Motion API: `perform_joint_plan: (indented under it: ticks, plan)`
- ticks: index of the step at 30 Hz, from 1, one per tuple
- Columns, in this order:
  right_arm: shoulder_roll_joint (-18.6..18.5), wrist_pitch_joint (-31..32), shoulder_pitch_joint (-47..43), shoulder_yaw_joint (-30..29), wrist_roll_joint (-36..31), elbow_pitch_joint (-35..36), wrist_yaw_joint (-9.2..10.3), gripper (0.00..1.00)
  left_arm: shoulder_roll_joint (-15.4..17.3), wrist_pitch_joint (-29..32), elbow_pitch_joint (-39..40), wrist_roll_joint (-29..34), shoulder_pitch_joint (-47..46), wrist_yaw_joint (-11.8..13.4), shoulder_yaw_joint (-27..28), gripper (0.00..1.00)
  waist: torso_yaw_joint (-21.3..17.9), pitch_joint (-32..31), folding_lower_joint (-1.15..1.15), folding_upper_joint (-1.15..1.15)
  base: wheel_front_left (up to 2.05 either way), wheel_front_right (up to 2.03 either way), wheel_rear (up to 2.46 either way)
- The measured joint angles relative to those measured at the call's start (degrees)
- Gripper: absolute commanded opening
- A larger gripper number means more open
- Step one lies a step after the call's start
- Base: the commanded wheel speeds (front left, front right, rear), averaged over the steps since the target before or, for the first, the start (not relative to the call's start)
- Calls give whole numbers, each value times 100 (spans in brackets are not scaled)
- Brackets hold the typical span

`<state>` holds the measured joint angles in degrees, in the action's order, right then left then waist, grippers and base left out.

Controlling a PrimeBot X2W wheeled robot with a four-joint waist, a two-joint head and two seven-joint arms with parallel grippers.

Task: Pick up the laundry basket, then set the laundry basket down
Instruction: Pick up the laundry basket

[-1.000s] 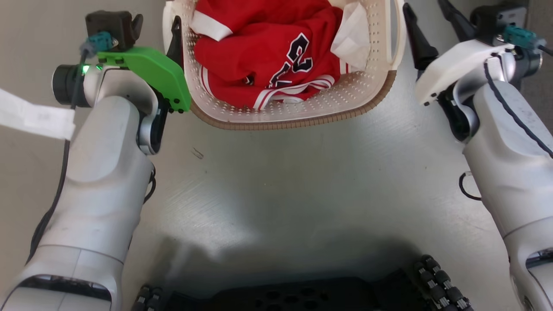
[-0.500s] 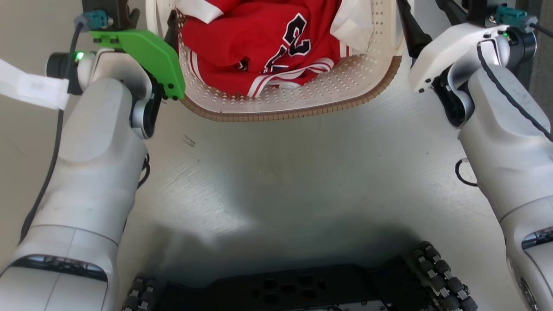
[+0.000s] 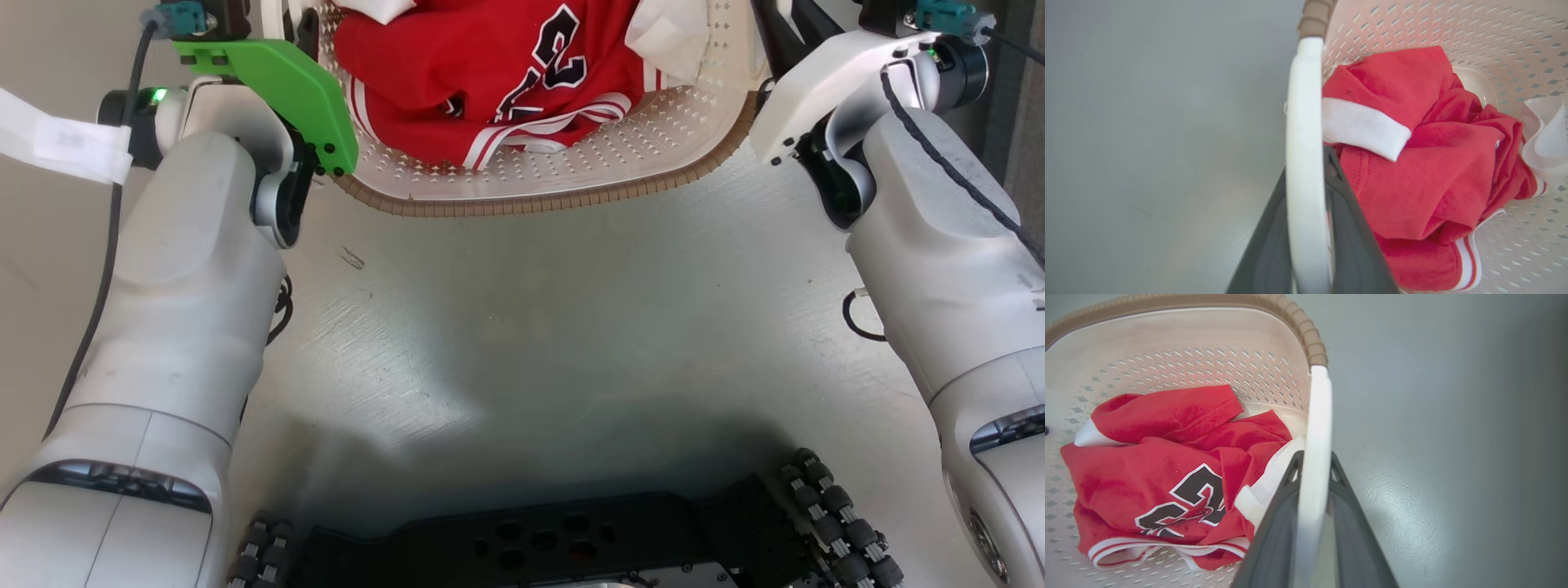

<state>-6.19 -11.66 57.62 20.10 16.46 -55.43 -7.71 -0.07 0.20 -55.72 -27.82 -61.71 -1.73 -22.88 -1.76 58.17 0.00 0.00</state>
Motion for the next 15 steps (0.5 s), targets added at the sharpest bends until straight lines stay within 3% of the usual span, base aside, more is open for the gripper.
perform_joint_plan:
  ticks: [15]
  plan:
    - [102,-48,77,170,125,-545,-1,0,-24,-76,-514,-124,-56,-167,-209,0,-18,-297,0,0,0,0,0]
